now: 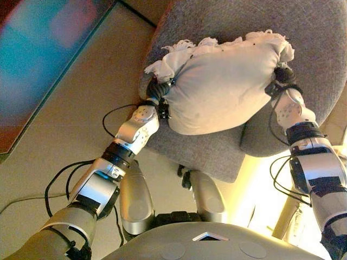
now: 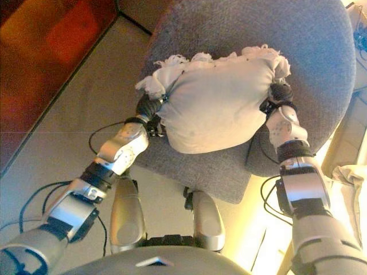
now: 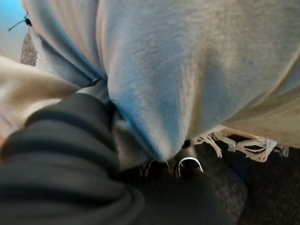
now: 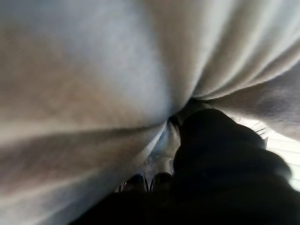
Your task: Pick up the cushion and take it to the sofa
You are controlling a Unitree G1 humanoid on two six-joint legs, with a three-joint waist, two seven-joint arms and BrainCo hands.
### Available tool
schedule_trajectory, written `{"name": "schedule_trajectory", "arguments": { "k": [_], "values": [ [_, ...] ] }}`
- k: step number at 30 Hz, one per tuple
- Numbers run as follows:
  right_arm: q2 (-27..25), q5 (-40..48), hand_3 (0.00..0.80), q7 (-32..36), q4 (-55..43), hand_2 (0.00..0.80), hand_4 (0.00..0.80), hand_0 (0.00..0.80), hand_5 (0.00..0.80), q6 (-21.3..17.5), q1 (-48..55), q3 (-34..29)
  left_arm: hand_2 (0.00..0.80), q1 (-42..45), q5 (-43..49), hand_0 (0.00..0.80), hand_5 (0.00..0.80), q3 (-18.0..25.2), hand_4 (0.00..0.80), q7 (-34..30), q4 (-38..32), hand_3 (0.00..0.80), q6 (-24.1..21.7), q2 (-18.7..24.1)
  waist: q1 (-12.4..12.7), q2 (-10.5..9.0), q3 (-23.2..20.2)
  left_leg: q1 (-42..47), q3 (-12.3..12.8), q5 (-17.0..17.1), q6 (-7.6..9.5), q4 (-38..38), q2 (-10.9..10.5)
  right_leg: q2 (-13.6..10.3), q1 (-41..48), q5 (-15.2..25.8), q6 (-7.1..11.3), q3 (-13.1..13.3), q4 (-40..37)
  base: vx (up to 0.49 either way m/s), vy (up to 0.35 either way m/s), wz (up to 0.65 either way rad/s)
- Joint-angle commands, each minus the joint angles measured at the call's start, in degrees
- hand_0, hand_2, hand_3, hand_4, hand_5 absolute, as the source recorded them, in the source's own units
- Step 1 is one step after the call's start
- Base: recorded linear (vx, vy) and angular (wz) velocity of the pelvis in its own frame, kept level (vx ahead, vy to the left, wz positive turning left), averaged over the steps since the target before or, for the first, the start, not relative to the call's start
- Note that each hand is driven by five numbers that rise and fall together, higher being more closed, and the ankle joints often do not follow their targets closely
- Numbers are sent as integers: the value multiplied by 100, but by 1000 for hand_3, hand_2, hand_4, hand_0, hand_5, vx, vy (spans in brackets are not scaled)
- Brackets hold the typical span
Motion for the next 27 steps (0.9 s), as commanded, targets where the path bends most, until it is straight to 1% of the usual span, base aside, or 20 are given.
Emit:
{"name": "schedule_trajectory", "arguments": {
  "k": [1, 5, 9, 10, 11, 12, 13, 14, 21, 27],
  "values": [
    [-95, 224, 800, 99, -25, 800, 800, 800, 800, -218, -334, 105, 800, -340, 72, 800, 800, -417, 800, -22, -533, 800, -274, -44, 232, -9, -59, -356, -24, 173, -209, 220, 331, -490, 167, 260, 383, 337, -163, 2, -27, 3],
    [-129, 86, 800, 378, -236, 800, 800, 800, 800, -491, -416, 209, 800, -331, 180, 800, 800, -407, 800, 117, -611, 800, -370, -8, 246, -3, -31, -392, -41, 200, -238, 236, 329, -492, 214, 252, 390, 325, -207, 0, 0, 0],
    [-195, -137, 800, 341, -372, 800, 800, 800, 800, -413, -401, 289, 800, -284, 114, 800, 800, -359, 800, 68, -563, 800, -434, 39, 244, 6, -57, -406, -34, 215, -261, 248, 328, -506, 253, 245, 406, 327, -241, 5, 9, 2],
    [-229, -117, 571, 330, -361, 571, 571, 571, 571, -384, -382, 285, 800, -264, 108, 800, 800, -351, 800, 62, -573, 800, -401, 52, 244, 4, -64, -413, -33, 217, -271, 257, 335, -505, 265, 239, 406, 324, -250, 7, 14, 5],
    [-252, -110, 166, 334, -335, 166, 166, 166, 166, -348, -376, 279, 800, -256, 84, 800, 800, -357, 800, 72, -562, 800, -383, 63, 242, 1, -75, -415, -30, 215, -273, 265, 338, -502, 276, 236, 405, 322, -255, 14, 8, 4],
    [-269, -115, 0, 336, -293, 0, 0, 0, 0, -290, -364, 262, 612, -247, 29, 612, 612, -364, 612, 69, -532, 612, -385, 67, 242, -6, -90, -414, -25, 217, -275, 272, 344, -499, 294, 233, 406, 322, -262, 0, 0, 0],
    [-294, -110, 0, 343, -235, 0, 0, 0, 0, -285, -360, 258, 154, -233, 16, 154, 154, -362, 154, 78, -535, 154, -378, 71, 249, -11, -91, -406, -25, 214, -275, 273, 350, -498, 312, 232, 408, 317, -271, 0, 0, 0],
    [-317, -82, 0, 345, -197, 0, 0, 0, 0, -270, -366, 253, 0, -230, 1, 0, 0, -368, 0, 114, -545, 0, -354, 81, 255, -17, -89, -409, -27, 208, -278, 286, 355, -499, 327, 228, 411, 310, -274, 0, 0, 0],
    [-395, -60, 0, 325, -195, 0, 0, 0, 0, -249, -304, 180, 0, -180, -57, 0, 0, -353, 0, 276, -523, 0, -378, 116, 236, -17, -88, -396, 5, 210, -297, 295, 378, -502, 393, 233, 425, 300, -328, -4, 0, 2],
    [-500, -30, 0, 195, -134, 0, 0, 0, 0, -250, -202, 77, 0, -62, 51, 0, 0, -274, 0, 307, -525, 0, -473, 166, 224, 16, -189, -229, 98, 243, -299, 160, 377, -507, 572, 223, 442, 324, -435, 14, 28, 0]
  ]
}}
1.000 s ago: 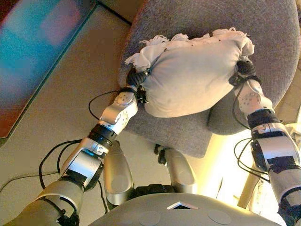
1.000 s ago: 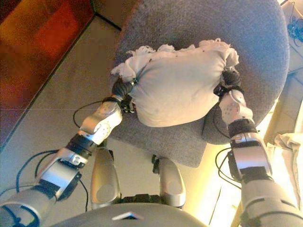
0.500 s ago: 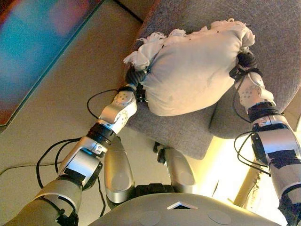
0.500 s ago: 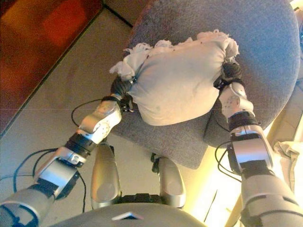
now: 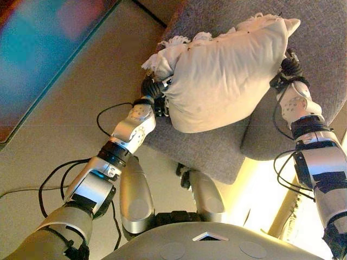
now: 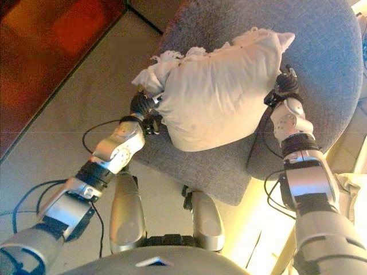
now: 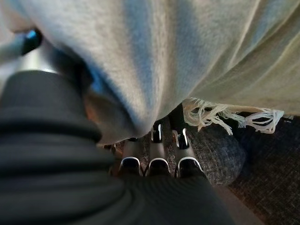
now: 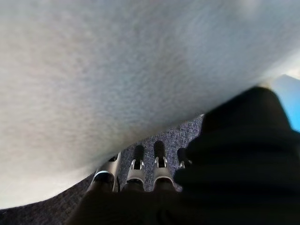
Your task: Pick up the cushion and take it to the sofa
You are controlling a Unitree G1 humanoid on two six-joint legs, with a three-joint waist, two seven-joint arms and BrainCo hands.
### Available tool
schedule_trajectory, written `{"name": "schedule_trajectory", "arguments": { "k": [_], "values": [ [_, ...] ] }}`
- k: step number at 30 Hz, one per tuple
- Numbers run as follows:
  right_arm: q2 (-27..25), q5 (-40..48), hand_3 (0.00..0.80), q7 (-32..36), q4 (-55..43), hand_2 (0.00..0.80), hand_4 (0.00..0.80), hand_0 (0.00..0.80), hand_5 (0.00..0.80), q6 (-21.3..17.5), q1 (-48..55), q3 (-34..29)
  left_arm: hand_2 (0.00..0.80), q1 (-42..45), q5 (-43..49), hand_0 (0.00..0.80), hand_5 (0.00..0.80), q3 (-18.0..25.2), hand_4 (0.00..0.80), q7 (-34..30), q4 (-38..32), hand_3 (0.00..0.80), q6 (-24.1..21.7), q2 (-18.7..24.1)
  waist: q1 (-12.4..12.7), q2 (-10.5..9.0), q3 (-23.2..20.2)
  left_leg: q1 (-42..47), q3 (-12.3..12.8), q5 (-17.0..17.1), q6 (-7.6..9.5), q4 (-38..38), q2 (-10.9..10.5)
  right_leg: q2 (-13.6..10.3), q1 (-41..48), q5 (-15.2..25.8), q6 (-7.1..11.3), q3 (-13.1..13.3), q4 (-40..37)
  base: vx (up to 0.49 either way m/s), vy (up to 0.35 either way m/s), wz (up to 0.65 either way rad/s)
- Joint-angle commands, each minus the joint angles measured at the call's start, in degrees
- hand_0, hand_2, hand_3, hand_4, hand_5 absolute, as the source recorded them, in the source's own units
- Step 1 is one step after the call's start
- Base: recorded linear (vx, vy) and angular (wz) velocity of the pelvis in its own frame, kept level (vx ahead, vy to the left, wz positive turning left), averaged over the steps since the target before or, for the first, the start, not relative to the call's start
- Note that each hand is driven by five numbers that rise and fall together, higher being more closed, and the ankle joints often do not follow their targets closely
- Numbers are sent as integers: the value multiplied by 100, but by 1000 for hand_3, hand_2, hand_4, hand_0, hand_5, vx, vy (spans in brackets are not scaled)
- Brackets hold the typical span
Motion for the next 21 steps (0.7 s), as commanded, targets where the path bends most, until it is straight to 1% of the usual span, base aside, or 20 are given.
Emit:
{"name": "schedule_trajectory", "arguments": {
  "k": [1, 5, 7, 8, 10, 13, 15, 16, 19, 21],
  "values": [
    [-352, 92, 0, 26, -190, 0, 0, 0, 0, -111, 8, -140, 0, 12, 124, 0, 0, -167, 0, -100, -512, 0, -410, -39, 87, 70, -279, -115, 148, 251, -299, 46, 370, -503, 524, 191, 415, 387, -358, 43, 41, -1],
    [-625, 261, 0, -20, -261, 0, 0, 0, 0, -187, 263, -405, 0, 294, 214, 0, 0, 19, 0, -330, -566, 0, -610, 190, 82, 121, -432, 112, 252, 285, -292, -123, 375, -521, 715, 170, 432, 366, -435, 68, 58, 3],
    [-745, 391, 0, -77, -473, 0, 0, 0, 0, -278, 497, -584, 0, 519, 178, 0, 0, 174, 0, -474, -659, 0, -680, 341, 82, 144, -516, 260, 314, 290, -280, -212, 373, -532, 831, 166, 435, 348, -480, 96, 81, 3],
    [-802, 380, 0, -89, -653, 0, 0, 0, 0, -300, 706, -723, 0, 686, 172, 0, 0, 303, 0, -595, -699, 0, -718, 423, 73, 163, -594, 371, 364, 298, -265, -305, 366, -536, 906, 161, 440, 343, -521, 110, 97, 3],
    [-850, 299, 0, -79, -797, 0, 0, 0, 0, -356, 947, -855, 0, 885, 174, 0, 0, 410, 0, -696, -733, 0, -766, 506, 74, 168, -675, 529, 433, 319, -248, -436, 350, -549, 995, 169, 449, 348, -573, 94, 83, 4],
    [-1035, 295, 0, -100, -1189, 0, 0, 0, 0, -412, 1530, -1150, 0, 1404, 168, 0, 0, 783, 0, -1055, -794, 0, -909, 726, 54, 192, -893, 858, 594, 326, -214, -624, 342, -557, 1176, 189, 456, 340, -663, 106, 88, 4],
    [-1100, 363, 0, -110, -1344, 0, 0, 0, 0, -440, 1771, -1303, 0, 1627, 90, 0, 0, 917, 0, -1170, -806, 0, -990, 809, 45, 204, -990, 1021, 676, 307, -202, -687, 342, -572, 1260, 196, 465, 340, -694, 100, 81, 1],
    [-1133, 379, 0, -103, -1447, 0, 0, 0, 0, -431, 1948, -1443, 0, 1775, 21, 0, 0, 1058, 0, -1283, -830, 0, -1017, 842, 36, 218, -1064, 1135, 744, 292, -193, -723, 345, -580, 1333, 201, 467, 331, -729, 108, 94, 2],
    [-1124, 393, 0, -61, -1614, 0, 0, 0, 0, -437, 2334, -1734, 0, 2151, -107, 0, 0, 1338, 0, -1594, -924, 0, -1070, 845, 22, 271, -1261, 1462, 908, 254, -165, -844, 331, -604, 1514, 208, 480, 308, -812, 117, 124, 1],
    [-1060, 338, 0, -47, -1740, 0, 0, 0, 0, -409, 2593, -1855, 0, 2366, -185, 0, 0, 1445, 0, -1771, -1011, 0, -1113, 831, 14, 303, -1363, 1664, 998, 233, -132, -951, 301, -623, 1606, 217, 490, 303, -862, 85, 117, -3]
  ]
}}
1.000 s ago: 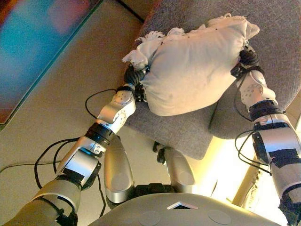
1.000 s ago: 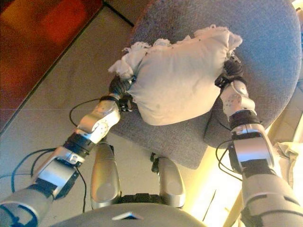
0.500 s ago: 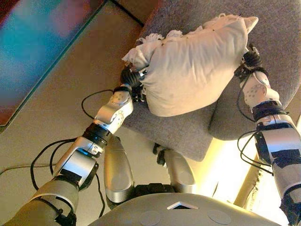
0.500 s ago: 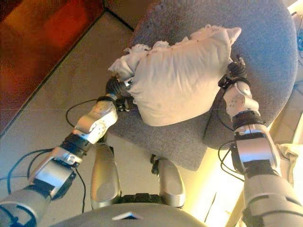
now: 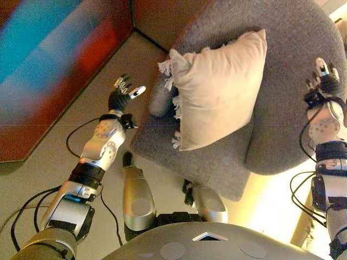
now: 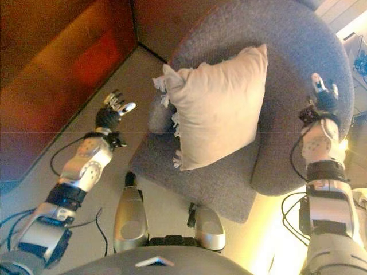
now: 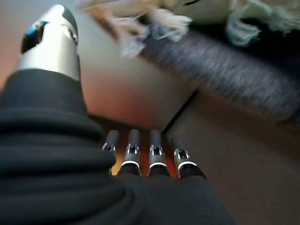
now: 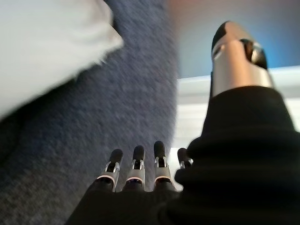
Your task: Pick up the cushion and take it to the sofa
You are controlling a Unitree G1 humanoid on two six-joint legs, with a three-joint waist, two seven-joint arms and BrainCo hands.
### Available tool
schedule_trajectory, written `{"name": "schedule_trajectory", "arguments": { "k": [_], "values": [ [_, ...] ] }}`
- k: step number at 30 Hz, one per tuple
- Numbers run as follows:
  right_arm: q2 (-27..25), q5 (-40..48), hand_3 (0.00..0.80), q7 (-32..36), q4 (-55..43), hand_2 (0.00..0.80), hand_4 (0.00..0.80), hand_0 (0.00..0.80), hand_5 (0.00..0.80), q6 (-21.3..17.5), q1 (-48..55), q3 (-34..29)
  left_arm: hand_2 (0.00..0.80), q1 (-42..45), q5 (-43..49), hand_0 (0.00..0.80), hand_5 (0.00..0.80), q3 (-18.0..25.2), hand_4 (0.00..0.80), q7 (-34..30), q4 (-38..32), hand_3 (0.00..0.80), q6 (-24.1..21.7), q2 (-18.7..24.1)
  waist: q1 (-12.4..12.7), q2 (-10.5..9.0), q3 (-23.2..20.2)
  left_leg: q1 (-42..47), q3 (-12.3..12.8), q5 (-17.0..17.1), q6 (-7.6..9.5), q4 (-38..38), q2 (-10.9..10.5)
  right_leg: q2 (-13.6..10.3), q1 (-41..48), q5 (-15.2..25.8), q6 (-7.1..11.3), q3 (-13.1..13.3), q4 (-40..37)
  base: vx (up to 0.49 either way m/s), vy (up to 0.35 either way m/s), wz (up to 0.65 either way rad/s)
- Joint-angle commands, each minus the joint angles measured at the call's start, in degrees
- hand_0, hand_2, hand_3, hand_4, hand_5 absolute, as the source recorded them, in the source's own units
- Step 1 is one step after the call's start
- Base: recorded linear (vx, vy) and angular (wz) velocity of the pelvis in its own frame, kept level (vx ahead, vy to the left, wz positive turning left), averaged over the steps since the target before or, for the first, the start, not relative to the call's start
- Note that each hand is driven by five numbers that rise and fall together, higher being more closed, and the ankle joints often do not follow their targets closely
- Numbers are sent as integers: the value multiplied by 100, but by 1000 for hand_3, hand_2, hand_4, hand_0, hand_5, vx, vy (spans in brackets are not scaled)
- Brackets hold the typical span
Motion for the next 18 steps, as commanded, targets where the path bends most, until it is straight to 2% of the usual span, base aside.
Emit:
{"name": "schedule_trajectory", "arguments": {
  "k": [1, 8, 11, 14, 16, 18],
  "values": [
    [-302, 19, 0, 61, -323, 0, 0, 0, 0, -301, 617, -56, 0, 598, -224, 0, 0, 13, 0, -513, -542, 0, -451, -109, 8, 43, -921, 462, 220, 377, -237, -620, 341, -410, 165, 136, 373, 252, 36, 60, 115, -4],
    [479, -313, 0, 896, -1616, 0, 0, 0, 0, -368, 1674, -53, 0, 1595, -82, 0, 0, 388, 0, -1341, -856, 0, -563, -302, -117, 187, -1076, 1062, 475, 362, -26, -1075, 62, -447, 173, 346, 366, 361, -172, -26, 162, -9],
    [1116, -471, 0, 1263, -2289, 0, 0, 0, 0, -549, 2194, 137, 0, 1889, -70, 0, 0, 463, 0, -1630, -839, 0, -693, -427, -255, 278, -1102, 1259, 582, 317, 78, -1166, -38, -441, 102, 395, 362, 473, -157, -67, 178, -10],
    [1774, -463, 0, 1734, -2715, 0, 0, 0, 0, -650, 2686, 481, 0, 2173, -55, 0, 0, 505, 0, -1978, -864, 0, -801, -606, -413, 336, -1132, 1502, 719, 292, 172, -1359, -137, -403, 57, 457, 354, 567, -219, -62, 146, -15],
    [2185, -102, 0, 1949, -2812, 0, 0, 0, 0, -680, 2930, 824, 0, 2291, 100, 0, 0, 398, 0, -1963, -867, 0, -952, -672, -500, 372, -1140, 1615, 784, 305, 223, -1522, -221, -366, -9, 513, 353, 610, -265, -100, 139, -23],
    [2387, -430, 0, 1931, -2817, 0, 0, 0, 0, -652, 3190, 1216, 0, 2293, 240, 0, 0, 221, 0, -1890, -782, 0, -1098, -714, -596, 406, -1141, 1714, 849, 330, 263, -1703, -287, -327, -75, 556, 341, 604, -303, -111, 152, -17]
  ]
}}
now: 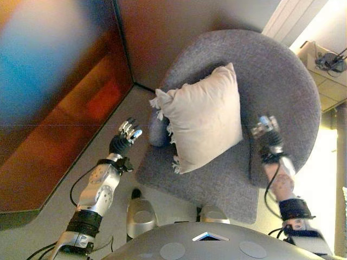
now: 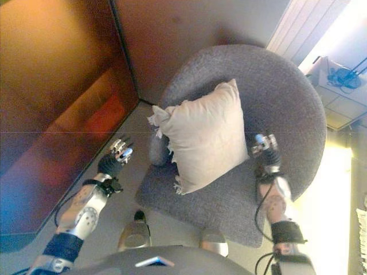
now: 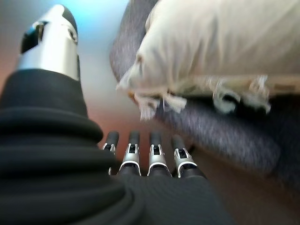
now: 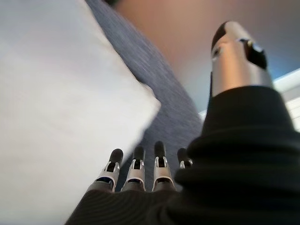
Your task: Pick up the cushion and take it to the sofa
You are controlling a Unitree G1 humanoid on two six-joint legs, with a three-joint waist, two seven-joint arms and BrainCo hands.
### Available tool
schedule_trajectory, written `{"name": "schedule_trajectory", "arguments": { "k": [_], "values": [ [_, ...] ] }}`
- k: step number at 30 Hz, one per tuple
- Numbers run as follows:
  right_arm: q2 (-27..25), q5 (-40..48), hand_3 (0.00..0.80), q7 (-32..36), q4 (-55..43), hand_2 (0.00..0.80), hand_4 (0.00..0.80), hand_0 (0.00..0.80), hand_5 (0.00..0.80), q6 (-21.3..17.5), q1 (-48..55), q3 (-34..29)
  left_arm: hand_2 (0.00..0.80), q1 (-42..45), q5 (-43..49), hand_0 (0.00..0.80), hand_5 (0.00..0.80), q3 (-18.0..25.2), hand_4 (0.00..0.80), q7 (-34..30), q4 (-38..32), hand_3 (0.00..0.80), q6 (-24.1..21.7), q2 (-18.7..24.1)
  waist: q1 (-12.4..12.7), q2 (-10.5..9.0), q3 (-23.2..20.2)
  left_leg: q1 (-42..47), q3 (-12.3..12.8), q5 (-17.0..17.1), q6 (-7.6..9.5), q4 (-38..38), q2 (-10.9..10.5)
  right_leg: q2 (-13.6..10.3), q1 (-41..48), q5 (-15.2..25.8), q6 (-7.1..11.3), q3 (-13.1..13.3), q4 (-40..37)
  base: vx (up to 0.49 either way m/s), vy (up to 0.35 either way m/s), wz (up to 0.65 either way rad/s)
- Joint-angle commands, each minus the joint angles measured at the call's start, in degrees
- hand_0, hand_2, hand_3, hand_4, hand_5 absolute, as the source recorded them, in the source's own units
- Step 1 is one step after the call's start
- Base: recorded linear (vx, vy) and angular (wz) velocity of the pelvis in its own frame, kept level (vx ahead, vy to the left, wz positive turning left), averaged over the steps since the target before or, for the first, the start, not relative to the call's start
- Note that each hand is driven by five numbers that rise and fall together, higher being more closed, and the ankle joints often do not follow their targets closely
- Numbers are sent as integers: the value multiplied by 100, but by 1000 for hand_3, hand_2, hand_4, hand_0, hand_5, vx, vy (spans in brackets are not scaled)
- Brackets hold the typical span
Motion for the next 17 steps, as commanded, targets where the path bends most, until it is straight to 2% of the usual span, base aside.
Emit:
{"name": "schedule_trajectory", "arguments": {
  "k": [1, 4, 6, 8, 10, 17],
  "values": [
    [-125, -322, 0, 121, -499, 0, 0, 0, 0, -354, 134, 315, 0, -34, 407, 0, 0, -219, 0, -79, -250, 0, -612, -127, -124, 218, -128, 622, 155, 61, 180, -659, 2, -32, -376, 539, 290, 124, -142, -77, 153, -13],
    [-151, -169, 0, -49, -657, 0, 0, 0, 0, -258, 364, 684, 0, -3, 259, 0, 0, -417, 0, 38, -294, 0, -695, -169, -259, 271, -143, 718, 230, 63, 236, -760, -91, 62, -442, 520, 241, 253, -110, -52, 123, -19],
    [-143, -240, 0, 3, -637, 0, 0, 0, 0, -428, 492, 799, 0, 58, 113, 0, 0, -443, 0, 6, -270, 0, -778, -195, -310, 298, -151, 745, 265, 35, 265, -758, -130, 99, -465, 499, 206, 336, -87, -46, 82, -29],
    [-140, -114, 0, -58, -717, 0, 0, 0, 0, -387, 449, 942, 0, -1, 65, 0, 0, -547, 0, 145, -255, 0, -849, -209, -354, 326, -138, 764, 294, 15, 286, -752, -167, 120, -475, 501, 192, 394, -99, -52, 65, -21],
    [-147, -290, 0, -129, -664, 0, 0, 0, 0, -492, 364, 1021, 0, -86, 93, 0, 0, -606, 0, 226, -227, 0, -866, -208, -369, 349, -135, 789, 327, 5, 287, -762, -183, 126, -456, 510, 179, 393, -141, -40, 48, -19],
    [-232, -198, 0, -104, -671, 0, 0, 0, 0, -372, 264, 975, 0, -68, 59, 0, 0, -671, 0, 278, -254, 0, -706, -168, -369, 382, -192, 911, 385, -27, 298, -844, -227, 113, -363, 520, 182, 302, -208, -3, 15, -10]
  ]
}}
